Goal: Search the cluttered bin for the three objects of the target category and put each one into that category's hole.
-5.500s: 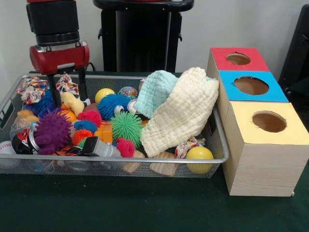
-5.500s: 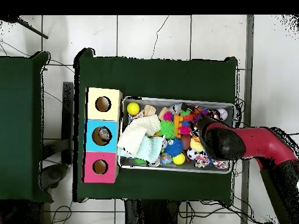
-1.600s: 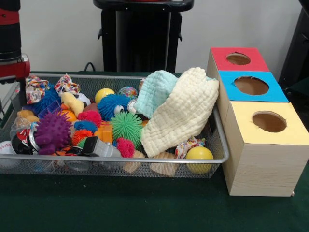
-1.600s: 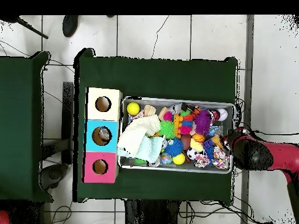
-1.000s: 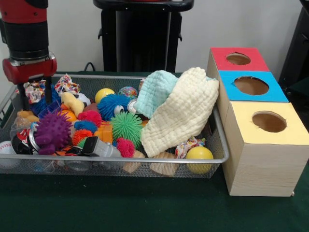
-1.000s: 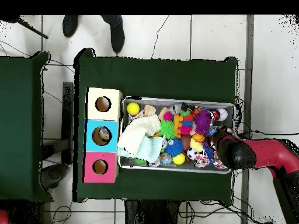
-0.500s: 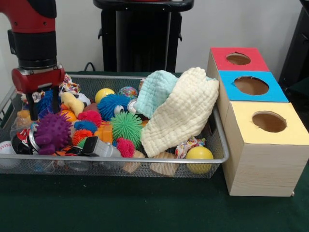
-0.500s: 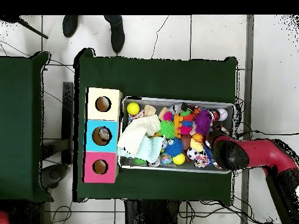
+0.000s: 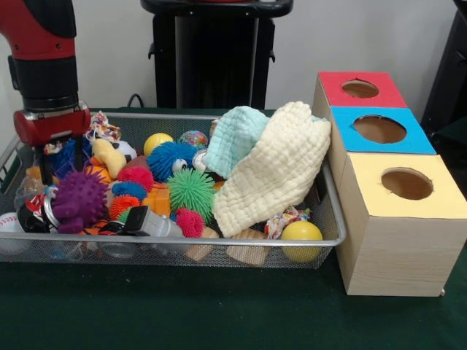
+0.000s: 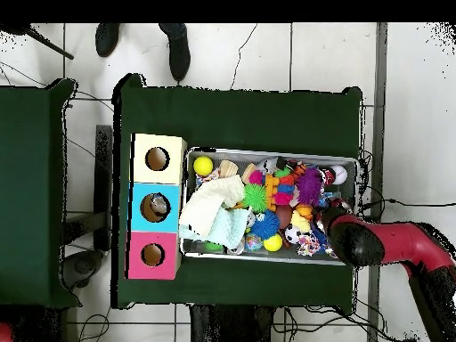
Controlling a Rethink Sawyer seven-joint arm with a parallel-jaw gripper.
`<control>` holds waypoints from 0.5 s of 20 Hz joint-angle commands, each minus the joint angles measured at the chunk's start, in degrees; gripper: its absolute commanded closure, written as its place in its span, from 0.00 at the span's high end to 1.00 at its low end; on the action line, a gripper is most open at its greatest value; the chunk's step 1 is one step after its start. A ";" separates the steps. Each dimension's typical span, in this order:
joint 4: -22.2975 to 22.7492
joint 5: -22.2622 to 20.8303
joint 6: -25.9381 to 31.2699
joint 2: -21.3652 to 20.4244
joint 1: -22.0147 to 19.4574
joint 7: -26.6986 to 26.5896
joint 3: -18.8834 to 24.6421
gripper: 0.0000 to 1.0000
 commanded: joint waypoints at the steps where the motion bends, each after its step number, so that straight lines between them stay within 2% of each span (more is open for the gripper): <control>1: -0.20 -4.55 -1.46 2.98 -0.65 -9.43 -1.91 1.00; 5: 0.32 -3.79 -0.53 2.73 -2.32 -11.71 -1.12 1.00; 10: -1.70 -6.75 -3.09 4.88 -1.93 -10.36 -2.26 1.00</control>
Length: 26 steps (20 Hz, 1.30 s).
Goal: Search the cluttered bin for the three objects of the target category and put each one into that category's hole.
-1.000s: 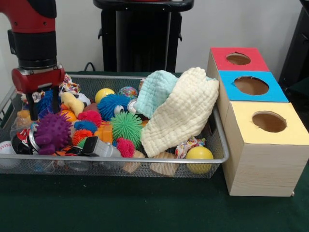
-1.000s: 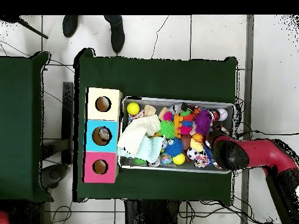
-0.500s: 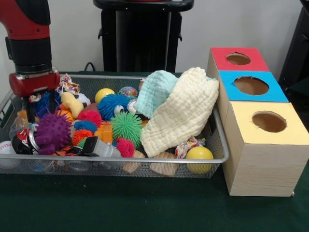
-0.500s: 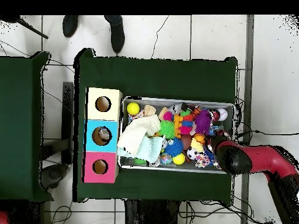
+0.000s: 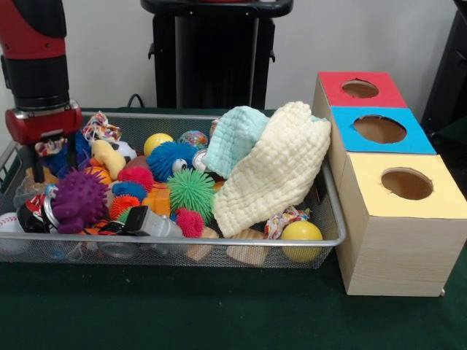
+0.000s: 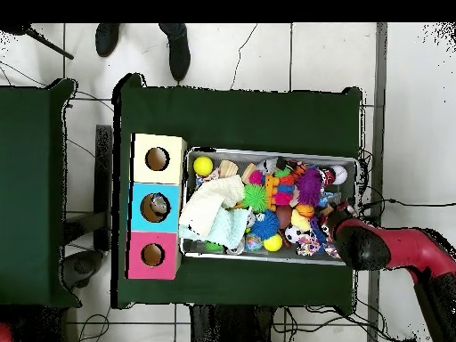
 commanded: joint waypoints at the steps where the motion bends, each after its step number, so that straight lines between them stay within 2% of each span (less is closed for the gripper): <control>1: -2.15 -7.43 -3.62 4.61 0.25 -9.71 -2.58 1.00; 4: -3.17 -8.95 -4.76 5.49 0.46 -9.19 -2.98 1.00; 11: -4.32 -8.72 -3.83 6.72 -1.74 -13.28 -1.32 1.00; 21: -5.91 -3.02 2.79 7.08 -5.94 -22.95 3.40 1.00; 26: -5.24 -1.59 4.87 5.42 -6.17 -23.11 4.05 1.00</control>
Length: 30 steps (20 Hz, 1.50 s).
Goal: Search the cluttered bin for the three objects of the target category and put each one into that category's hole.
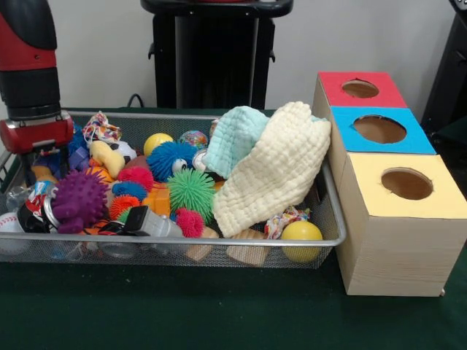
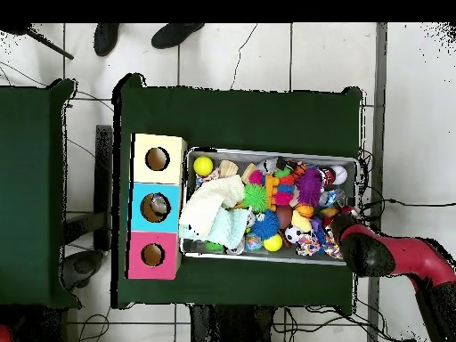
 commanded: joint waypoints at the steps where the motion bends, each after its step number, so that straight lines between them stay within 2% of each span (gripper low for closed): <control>1: -3.94 1.43 8.96 -0.10 -0.80 -21.96 1.99 1.00; 13: -0.12 2.31 8.45 -4.53 0.89 -17.55 0.97 1.00; 18: -0.40 3.86 9.85 -5.71 0.63 -18.92 1.92 1.00; 25: 1.12 7.08 12.10 -9.66 0.60 -19.00 3.20 1.00; 30: 0.13 7.42 12.25 -9.75 1.56 -18.27 3.06 1.00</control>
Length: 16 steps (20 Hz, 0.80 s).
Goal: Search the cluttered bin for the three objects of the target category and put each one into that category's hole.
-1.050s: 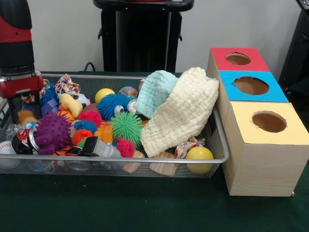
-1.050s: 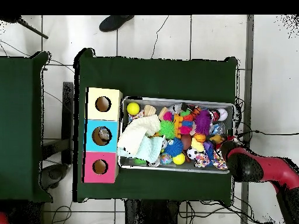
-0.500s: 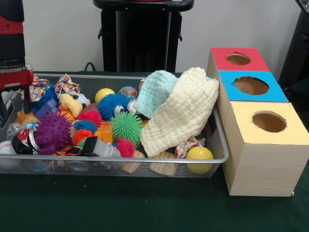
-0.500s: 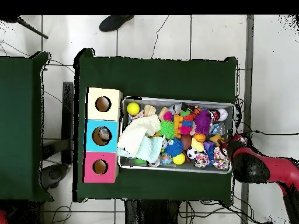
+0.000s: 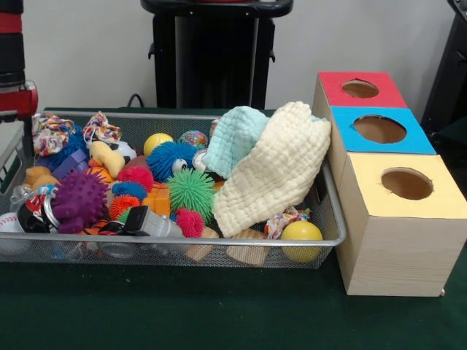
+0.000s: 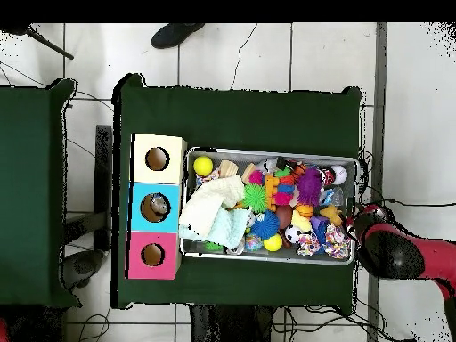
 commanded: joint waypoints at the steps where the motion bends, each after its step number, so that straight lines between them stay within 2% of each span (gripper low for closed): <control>1: -0.39 0.86 7.34 -1.58 2.47 -15.24 2.30 1.00; 10: -2.31 -0.01 5.77 0.89 3.93 -13.18 1.24 1.00; 16: -2.02 -1.07 3.72 1.96 4.63 -11.34 0.42 1.00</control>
